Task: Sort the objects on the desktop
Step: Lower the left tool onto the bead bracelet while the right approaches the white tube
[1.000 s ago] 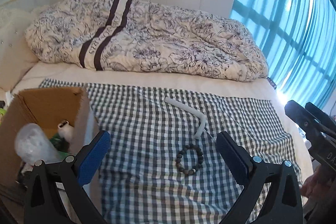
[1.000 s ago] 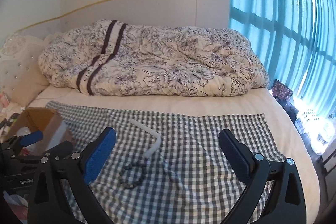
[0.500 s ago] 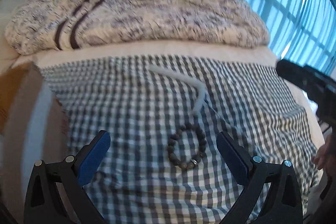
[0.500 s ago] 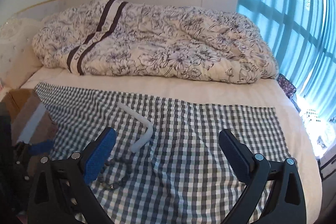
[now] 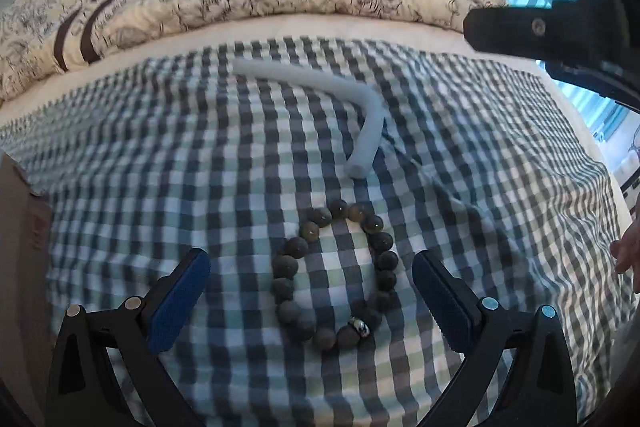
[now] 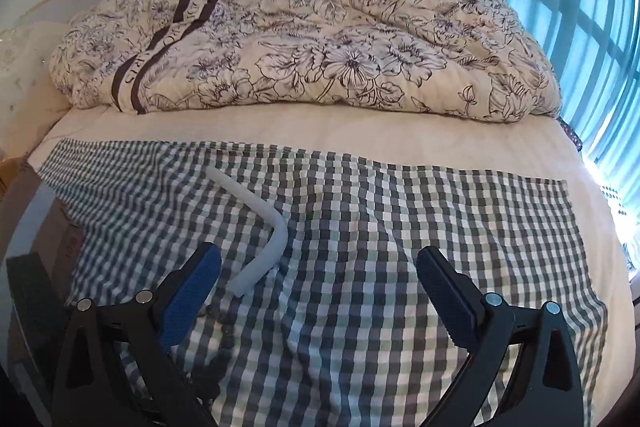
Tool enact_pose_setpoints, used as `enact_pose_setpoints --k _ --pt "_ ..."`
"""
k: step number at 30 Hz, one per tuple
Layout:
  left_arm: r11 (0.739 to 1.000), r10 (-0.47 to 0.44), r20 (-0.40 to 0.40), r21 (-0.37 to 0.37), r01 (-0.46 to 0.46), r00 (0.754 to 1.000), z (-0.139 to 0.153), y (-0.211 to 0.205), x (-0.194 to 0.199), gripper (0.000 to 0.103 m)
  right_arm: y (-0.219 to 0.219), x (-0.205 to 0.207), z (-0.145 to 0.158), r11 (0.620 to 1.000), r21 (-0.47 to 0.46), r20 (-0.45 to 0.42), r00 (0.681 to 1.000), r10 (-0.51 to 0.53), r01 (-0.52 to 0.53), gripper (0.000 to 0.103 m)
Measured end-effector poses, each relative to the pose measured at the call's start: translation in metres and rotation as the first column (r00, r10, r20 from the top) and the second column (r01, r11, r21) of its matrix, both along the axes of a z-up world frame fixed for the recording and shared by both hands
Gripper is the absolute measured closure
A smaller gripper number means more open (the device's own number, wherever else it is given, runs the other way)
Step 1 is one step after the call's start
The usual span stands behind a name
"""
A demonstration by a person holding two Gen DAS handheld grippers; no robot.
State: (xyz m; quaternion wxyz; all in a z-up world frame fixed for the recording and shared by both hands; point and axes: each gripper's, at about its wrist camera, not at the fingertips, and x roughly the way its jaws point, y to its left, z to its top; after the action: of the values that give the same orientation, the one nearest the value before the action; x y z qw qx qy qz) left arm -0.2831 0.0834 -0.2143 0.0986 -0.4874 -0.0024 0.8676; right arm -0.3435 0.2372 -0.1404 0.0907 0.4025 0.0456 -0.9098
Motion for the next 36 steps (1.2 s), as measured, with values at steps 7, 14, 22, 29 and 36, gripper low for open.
enact_pose_setpoints --k 7,14,22,29,36 --pt "0.999 0.002 -0.009 -0.036 -0.002 1.0 -0.011 0.004 -0.005 0.001 -0.007 -0.018 -0.019 1.0 -0.011 0.04 0.999 0.024 -0.023 0.004" --pt "0.999 0.033 -0.048 -0.041 -0.035 0.998 -0.006 -0.012 -0.003 0.058 -0.023 -0.029 -0.03 0.999 0.01 0.041 0.998 0.049 -0.05 0.004" --pt "0.995 0.101 -0.04 0.0 -0.101 0.994 0.0 -0.042 -0.001 0.092 -0.053 -0.047 -0.062 0.99 0.094 0.111 0.99 0.09 -0.101 0.004" --pt "0.993 0.113 -0.037 0.022 -0.113 0.993 0.001 -0.05 0.001 0.092 -0.056 -0.057 -0.091 0.991 0.056 0.221 0.97 0.103 -0.118 0.052" --pt "0.993 0.113 -0.046 0.027 -0.112 0.993 0.007 -0.05 0.003 0.092 -0.033 -0.054 -0.084 0.997 -0.033 0.22 0.973 0.073 -0.067 0.084"
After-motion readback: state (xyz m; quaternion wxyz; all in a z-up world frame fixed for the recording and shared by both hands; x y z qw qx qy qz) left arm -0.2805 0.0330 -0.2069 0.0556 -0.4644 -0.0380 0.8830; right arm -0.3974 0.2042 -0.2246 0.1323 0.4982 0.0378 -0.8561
